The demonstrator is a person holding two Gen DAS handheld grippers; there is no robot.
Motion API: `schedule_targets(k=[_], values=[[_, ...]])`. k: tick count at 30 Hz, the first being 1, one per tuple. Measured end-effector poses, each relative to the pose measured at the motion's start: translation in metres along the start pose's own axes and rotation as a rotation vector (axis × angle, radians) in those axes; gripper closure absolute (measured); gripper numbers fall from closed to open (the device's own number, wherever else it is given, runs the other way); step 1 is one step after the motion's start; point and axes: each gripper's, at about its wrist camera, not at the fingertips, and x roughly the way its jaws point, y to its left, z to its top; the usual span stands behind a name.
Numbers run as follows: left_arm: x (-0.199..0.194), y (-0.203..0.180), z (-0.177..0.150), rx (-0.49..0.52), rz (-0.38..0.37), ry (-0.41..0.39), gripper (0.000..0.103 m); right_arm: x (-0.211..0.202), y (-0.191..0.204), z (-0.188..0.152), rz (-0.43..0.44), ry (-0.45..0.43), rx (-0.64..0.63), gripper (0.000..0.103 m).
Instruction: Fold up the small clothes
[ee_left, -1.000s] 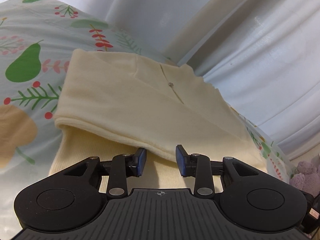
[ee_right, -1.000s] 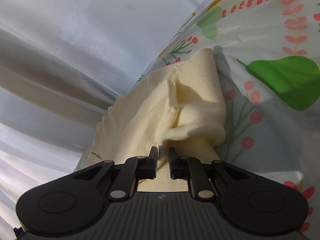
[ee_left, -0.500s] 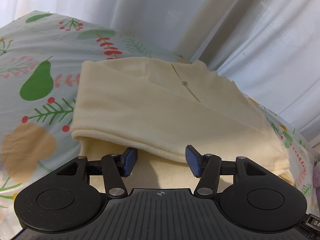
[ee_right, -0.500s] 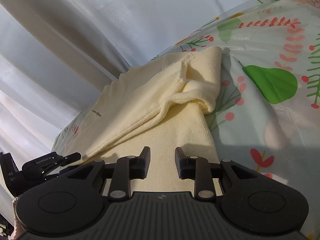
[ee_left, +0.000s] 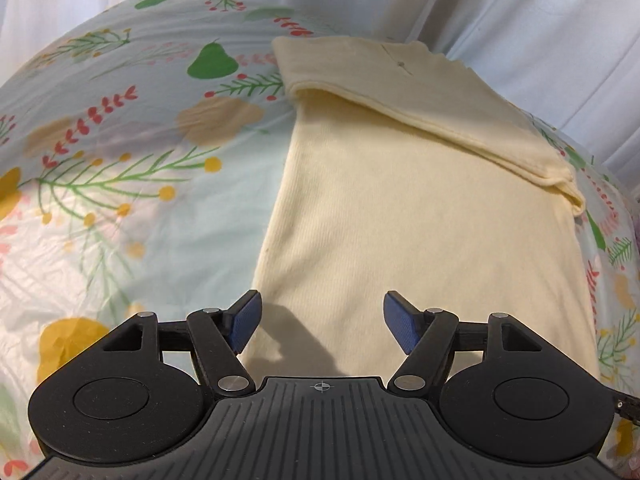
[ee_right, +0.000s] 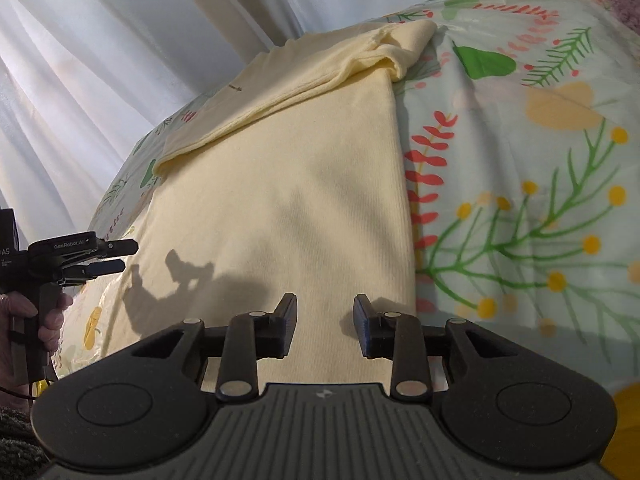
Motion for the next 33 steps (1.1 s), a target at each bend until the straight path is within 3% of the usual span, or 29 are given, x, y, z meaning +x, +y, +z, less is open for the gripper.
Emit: schedule_targets(k=[5, 9, 15, 20, 21, 24, 26, 33], values=[[-0.017, 0.023, -0.037, -0.005, 0.054, 0.079, 0.031, -0.026, -0.014, -0.028, -0.017, -0.023, 0.062, 0.063], [-0.025, 0.034, -0.051, -0.024, 0.008, 0.091, 0.034, -0.038, -0.016, -0.036, -0.070, -0.031, -0.001, 0.057], [-0.029, 0.042, -0.056, -0.068, -0.102, 0.131, 0.053, -0.028, -0.021, -0.040, 0.010, 0.006, 0.055, 0.058], [-0.031, 0.051, -0.060, -0.090, -0.142, 0.160, 0.066, -0.022, -0.018, -0.043, 0.041, 0.016, 0.089, 0.072], [-0.030, 0.053, -0.060, -0.092, -0.157, 0.171, 0.067, -0.021, -0.020, -0.043, 0.043, 0.023, 0.102, 0.079], [-0.027, 0.052, -0.062, -0.070, -0.157, 0.181, 0.086, -0.017, -0.023, -0.043, 0.042, 0.036, 0.133, 0.094], [-0.026, 0.050, -0.061, -0.044, -0.154, 0.173, 0.094, -0.016, -0.023, -0.043, 0.040, 0.034, 0.143, 0.096], [-0.044, 0.049, -0.040, -0.100, -0.258, 0.058, 0.095, -0.023, -0.032, -0.029, 0.161, -0.047, 0.268, 0.097]])
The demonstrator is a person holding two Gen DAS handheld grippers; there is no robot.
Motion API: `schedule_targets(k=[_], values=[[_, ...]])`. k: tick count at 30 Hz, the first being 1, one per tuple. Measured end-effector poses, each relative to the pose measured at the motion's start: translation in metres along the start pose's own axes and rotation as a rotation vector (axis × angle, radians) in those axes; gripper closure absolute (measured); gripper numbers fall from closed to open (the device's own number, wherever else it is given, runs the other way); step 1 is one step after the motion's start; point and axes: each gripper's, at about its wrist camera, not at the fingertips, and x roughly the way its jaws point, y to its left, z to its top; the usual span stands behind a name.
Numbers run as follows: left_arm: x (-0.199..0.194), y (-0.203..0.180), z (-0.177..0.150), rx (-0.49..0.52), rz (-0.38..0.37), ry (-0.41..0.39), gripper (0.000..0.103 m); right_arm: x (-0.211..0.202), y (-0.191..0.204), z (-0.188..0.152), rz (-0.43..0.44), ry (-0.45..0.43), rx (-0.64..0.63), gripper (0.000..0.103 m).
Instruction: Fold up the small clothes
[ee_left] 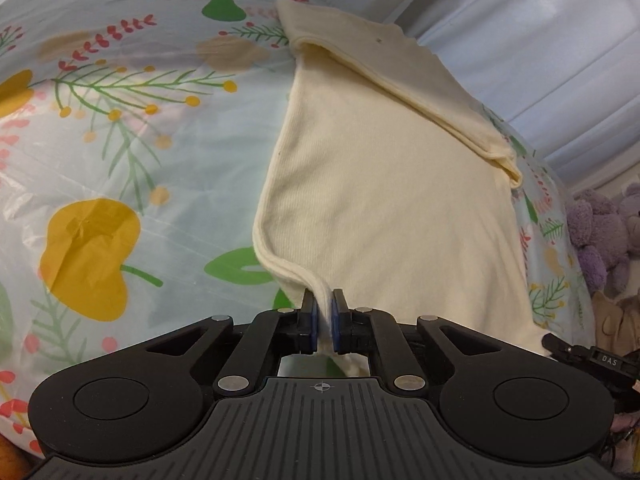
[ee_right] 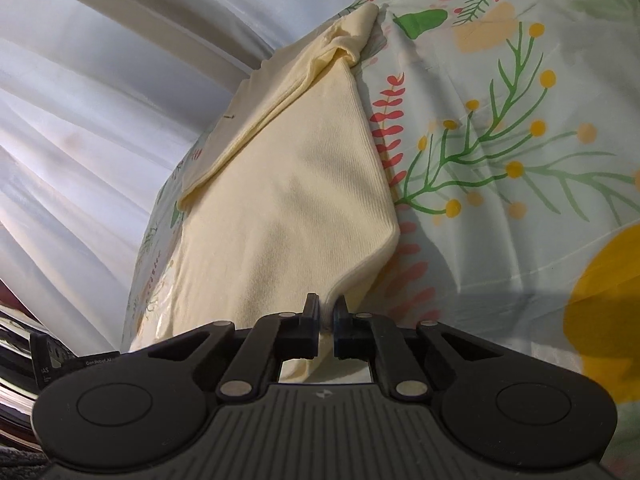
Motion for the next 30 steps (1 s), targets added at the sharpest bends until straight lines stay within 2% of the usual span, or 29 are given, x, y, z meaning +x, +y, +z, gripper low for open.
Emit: schedule_targets(k=[2, 7, 11, 15, 19, 22, 24, 26, 27, 28, 30], values=[[-0.008, -0.004, 0.015, -0.012, -0.041, -0.065, 0.095, -0.001, 0.001, 0.011, 0.026, -0.042, 0.030, 0.097], [-0.008, -0.009, 0.059, -0.035, -0.067, -0.186, 0.095, 0.011, 0.021, 0.047, 0.022, -0.135, -0.013, 0.097], [0.009, -0.013, 0.096, -0.010, -0.031, -0.258, 0.094, 0.029, 0.040, 0.083, -0.043, -0.211, -0.118, 0.098], [0.040, -0.020, 0.121, 0.016, 0.020, -0.271, 0.094, 0.058, 0.052, 0.116, -0.142, -0.248, -0.204, 0.098], [0.077, -0.024, 0.134, 0.060, 0.098, -0.251, 0.094, 0.091, 0.057, 0.130, -0.250, -0.235, -0.298, 0.098], [0.089, -0.020, 0.136, 0.072, 0.110, -0.246, 0.093, 0.104, 0.054, 0.131, -0.282, -0.225, -0.333, 0.097], [0.089, -0.013, 0.136, 0.052, 0.102, -0.253, 0.088, 0.101, 0.053, 0.130, -0.278, -0.248, -0.346, 0.096], [0.086, -0.004, 0.138, 0.014, 0.098, -0.268, 0.084, 0.097, 0.052, 0.128, -0.288, -0.264, -0.359, 0.086], [0.084, -0.001, 0.139, 0.007, 0.116, -0.280, 0.082, 0.094, 0.052, 0.127, -0.314, -0.290, -0.377, 0.070], [0.083, 0.002, 0.139, 0.004, 0.130, -0.290, 0.080, 0.090, 0.053, 0.125, -0.336, -0.315, -0.402, 0.062], [0.081, 0.006, 0.142, 0.033, 0.118, -0.295, 0.080, 0.083, 0.052, 0.125, -0.342, -0.340, -0.437, 0.061]])
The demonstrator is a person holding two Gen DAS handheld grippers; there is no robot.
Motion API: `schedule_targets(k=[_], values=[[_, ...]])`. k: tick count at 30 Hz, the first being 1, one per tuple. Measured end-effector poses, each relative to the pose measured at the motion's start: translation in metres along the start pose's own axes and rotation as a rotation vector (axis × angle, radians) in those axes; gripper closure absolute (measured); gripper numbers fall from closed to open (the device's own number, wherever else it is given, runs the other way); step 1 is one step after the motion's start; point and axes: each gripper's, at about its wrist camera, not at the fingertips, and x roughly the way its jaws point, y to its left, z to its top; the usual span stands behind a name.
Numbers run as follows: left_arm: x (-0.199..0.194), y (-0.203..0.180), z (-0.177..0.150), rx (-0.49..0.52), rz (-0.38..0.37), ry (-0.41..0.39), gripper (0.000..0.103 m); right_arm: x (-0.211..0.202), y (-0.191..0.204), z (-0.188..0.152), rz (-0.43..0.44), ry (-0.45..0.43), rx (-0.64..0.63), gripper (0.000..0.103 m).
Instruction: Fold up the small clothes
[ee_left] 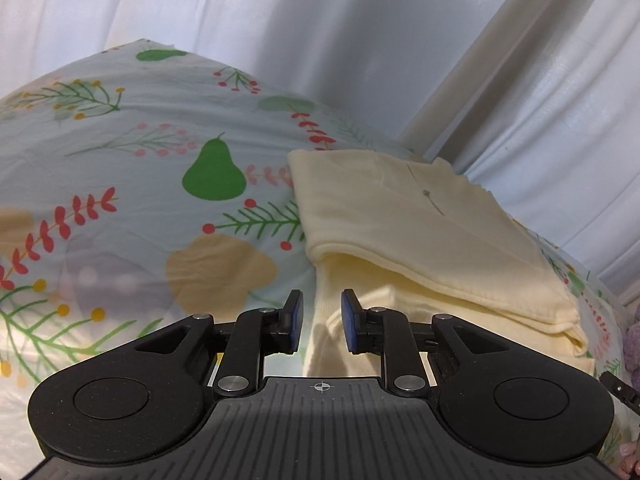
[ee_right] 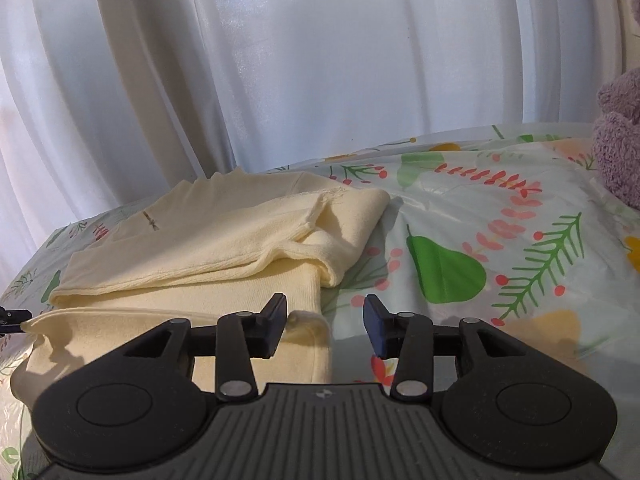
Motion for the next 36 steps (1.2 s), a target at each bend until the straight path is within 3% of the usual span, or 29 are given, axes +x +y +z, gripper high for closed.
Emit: schedule_targets(k=[2, 6, 15, 19, 21, 22, 23, 24, 28, 31, 33, 36], values=[[0.005, -0.001, -0.001, 0.046, -0.032, 0.029, 0.072, 0.003, 0.000, 0.001, 0.036, 0.035, -0.050, 0.061], [0.020, -0.012, -0.008, 0.141, -0.004, 0.071, 0.071, 0.015, 0.008, -0.005, 0.061, 0.097, -0.149, 0.061], [0.040, -0.025, -0.005, 0.149, -0.052, 0.093, 0.072, 0.036, 0.015, -0.004, 0.050, 0.112, -0.160, 0.063], [0.047, -0.030, -0.006, 0.194, -0.036, 0.111, 0.072, 0.041, 0.021, -0.006, 0.052, 0.131, -0.176, 0.076], [0.049, -0.030, -0.006, 0.189, -0.039, 0.109, 0.077, 0.040, 0.024, -0.007, 0.045, 0.127, -0.190, 0.083], [0.049, -0.030, -0.005, 0.186, -0.041, 0.111, 0.084, 0.039, 0.026, -0.007, 0.032, 0.118, -0.200, 0.093], [0.049, -0.030, -0.004, 0.181, -0.044, 0.112, 0.091, 0.038, 0.028, -0.007, 0.024, 0.110, -0.208, 0.096], [0.049, -0.031, -0.004, 0.183, -0.044, 0.111, 0.091, 0.037, 0.029, -0.007, 0.021, 0.107, -0.210, 0.096], [0.039, -0.041, -0.003, 0.240, -0.025, 0.082, 0.093, 0.030, 0.035, -0.006, -0.009, 0.074, -0.230, 0.096], [0.019, -0.047, 0.009, 0.213, -0.071, 0.061, 0.093, 0.016, 0.041, 0.000, -0.019, 0.020, -0.249, 0.097], [0.003, -0.050, 0.021, 0.185, -0.131, 0.013, 0.093, 0.008, 0.044, 0.008, -0.011, -0.017, -0.250, 0.097], [-0.004, -0.058, 0.044, 0.189, -0.130, -0.078, 0.093, 0.005, 0.052, 0.025, -0.011, -0.076, -0.267, 0.097]])
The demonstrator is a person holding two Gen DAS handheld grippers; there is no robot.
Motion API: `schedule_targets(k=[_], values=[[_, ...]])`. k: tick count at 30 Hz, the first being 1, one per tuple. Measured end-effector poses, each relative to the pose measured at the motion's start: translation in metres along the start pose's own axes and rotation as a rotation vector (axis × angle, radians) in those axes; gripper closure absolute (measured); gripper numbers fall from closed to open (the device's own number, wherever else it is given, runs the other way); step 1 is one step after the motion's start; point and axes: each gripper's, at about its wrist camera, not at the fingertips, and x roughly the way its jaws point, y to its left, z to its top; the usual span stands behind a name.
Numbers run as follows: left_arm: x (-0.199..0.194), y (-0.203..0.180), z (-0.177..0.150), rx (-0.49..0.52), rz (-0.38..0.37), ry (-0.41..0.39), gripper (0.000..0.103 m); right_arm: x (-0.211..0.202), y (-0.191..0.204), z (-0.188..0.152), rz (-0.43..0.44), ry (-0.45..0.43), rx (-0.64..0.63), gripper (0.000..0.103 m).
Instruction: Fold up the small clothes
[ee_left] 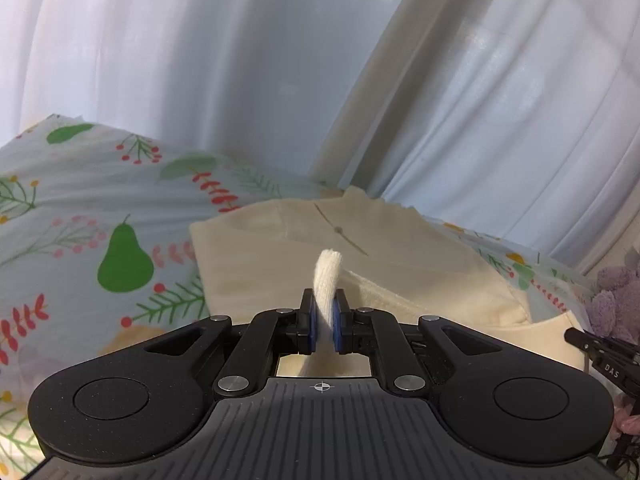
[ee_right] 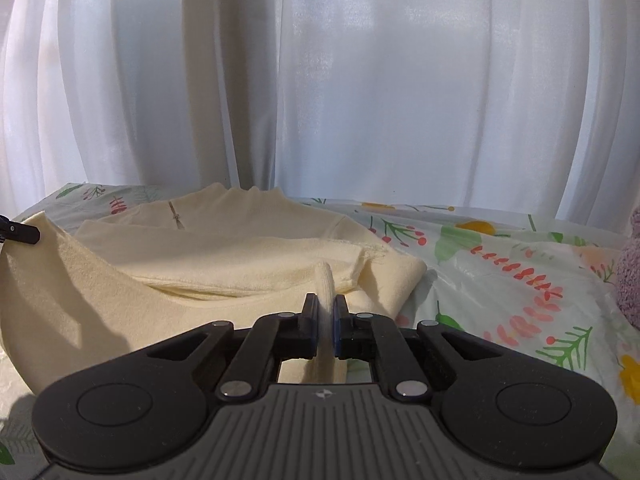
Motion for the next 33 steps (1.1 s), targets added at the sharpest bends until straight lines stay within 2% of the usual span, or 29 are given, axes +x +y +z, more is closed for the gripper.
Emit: schedule_targets(k=[4, 7, 10, 15, 17, 19, 21, 25, 27, 29, 33], values=[[0.025, 0.003, 0.026, -0.002, 0.032, -0.032, 0.093, 0.029, -0.001, 0.026, -0.036, -0.026, -0.005, 0.097], [0.051, 0.003, 0.037, 0.015, 0.063, -0.026, 0.093, 0.063, -0.005, 0.040, -0.056, 0.003, 0.032, 0.097], [0.080, 0.007, 0.037, 0.021, 0.107, 0.020, 0.093, 0.093, -0.005, 0.045, -0.069, 0.040, 0.038, 0.097], [0.108, 0.016, 0.021, 0.027, 0.101, 0.117, 0.091, 0.128, -0.011, 0.037, -0.053, 0.150, 0.069, 0.096], [0.107, 0.019, 0.014, 0.040, 0.089, 0.128, 0.079, 0.130, -0.016, 0.033, -0.039, 0.172, 0.088, 0.096], [0.105, 0.021, 0.009, 0.050, 0.079, 0.117, 0.076, 0.127, -0.020, 0.031, -0.012, 0.175, 0.100, 0.093], [0.104, 0.019, 0.005, 0.083, 0.072, 0.118, 0.077, 0.123, -0.021, 0.031, 0.020, 0.184, 0.093, 0.093], [0.107, 0.007, 0.001, 0.189, 0.106, 0.115, 0.077, 0.116, -0.024, 0.032, 0.080, 0.194, 0.090, 0.091], [0.109, 0.003, 0.000, 0.219, 0.113, 0.126, 0.080, 0.116, -0.020, 0.031, 0.068, 0.205, 0.054, 0.091], [0.110, 0.002, -0.001, 0.232, 0.120, 0.131, 0.090, 0.114, -0.015, 0.030, 0.055, 0.201, 0.007, 0.091], [0.104, -0.002, 0.004, 0.272, 0.137, 0.119, 0.093, 0.108, -0.003, 0.031, 0.021, 0.199, -0.074, 0.097]])
